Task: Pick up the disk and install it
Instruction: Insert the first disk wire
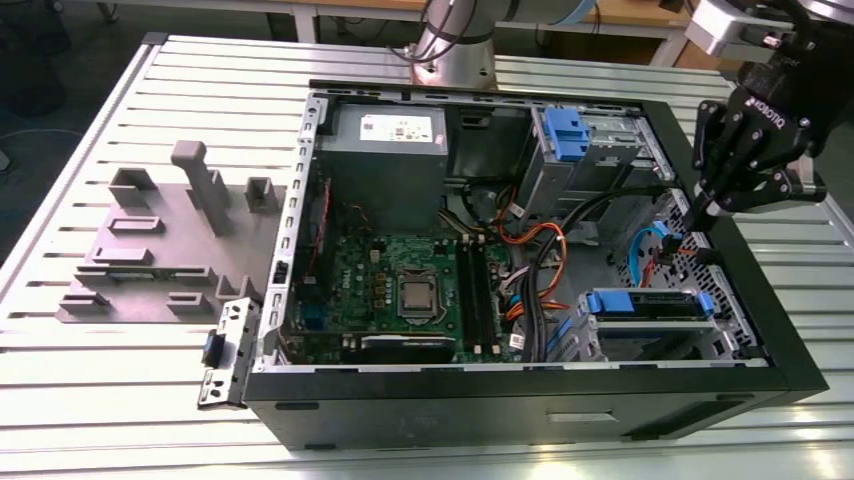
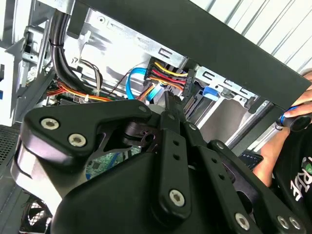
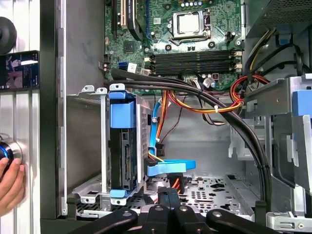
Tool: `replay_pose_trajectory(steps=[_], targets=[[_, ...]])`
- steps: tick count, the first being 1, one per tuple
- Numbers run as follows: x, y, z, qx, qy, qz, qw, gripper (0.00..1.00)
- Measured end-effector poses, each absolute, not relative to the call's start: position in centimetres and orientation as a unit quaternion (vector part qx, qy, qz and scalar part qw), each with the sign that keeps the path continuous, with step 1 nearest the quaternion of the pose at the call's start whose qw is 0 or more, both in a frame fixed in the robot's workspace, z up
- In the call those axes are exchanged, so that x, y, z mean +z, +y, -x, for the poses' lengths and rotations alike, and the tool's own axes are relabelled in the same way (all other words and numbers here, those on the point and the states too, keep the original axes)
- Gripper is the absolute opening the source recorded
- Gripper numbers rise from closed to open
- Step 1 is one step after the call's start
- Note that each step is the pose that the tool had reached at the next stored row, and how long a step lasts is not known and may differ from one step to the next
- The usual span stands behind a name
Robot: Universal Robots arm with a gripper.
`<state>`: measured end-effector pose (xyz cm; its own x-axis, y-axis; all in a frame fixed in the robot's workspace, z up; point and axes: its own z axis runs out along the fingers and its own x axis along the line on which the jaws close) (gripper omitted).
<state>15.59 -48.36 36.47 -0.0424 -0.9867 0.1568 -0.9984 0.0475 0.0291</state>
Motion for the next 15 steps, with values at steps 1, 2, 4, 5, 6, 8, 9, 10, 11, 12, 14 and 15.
replay_pose_trajectory(steps=[1, 2, 4, 5, 6, 8, 9, 10, 11, 12, 14, 15], targets=[[36.47, -48.34, -15.59, 0.044, -0.721, -0.689, 0.067, 0.11], [36.47, -48.32, -15.59, 0.044, -0.721, -0.689, 0.067, 0.11], [36.47, -48.29, -15.59, 0.044, -0.721, -0.689, 0.067, 0.11], [36.47, -48.27, -15.59, 0.044, -0.721, -0.689, 0.067, 0.11], [36.47, -48.25, -15.59, 0.044, -0.721, -0.689, 0.067, 0.11], [36.47, -48.21, -15.59, 0.044, -0.721, -0.689, 0.067, 0.11], [36.47, -48.19, -15.59, 0.044, -0.721, -0.689, 0.067, 0.11], [36.47, -48.17, -15.59, 0.044, -0.721, -0.689, 0.067, 0.11], [36.47, -48.15, -15.59, 0.044, -0.721, -0.689, 0.067, 0.11], [36.47, -48.13, -15.59, 0.044, -0.721, -0.689, 0.067, 0.11], [36.47, -48.1, -15.59, 0.044, -0.721, -0.689, 0.067, 0.11], [36.47, -48.08, -15.59, 0.044, -0.721, -0.689, 0.067, 0.11]])
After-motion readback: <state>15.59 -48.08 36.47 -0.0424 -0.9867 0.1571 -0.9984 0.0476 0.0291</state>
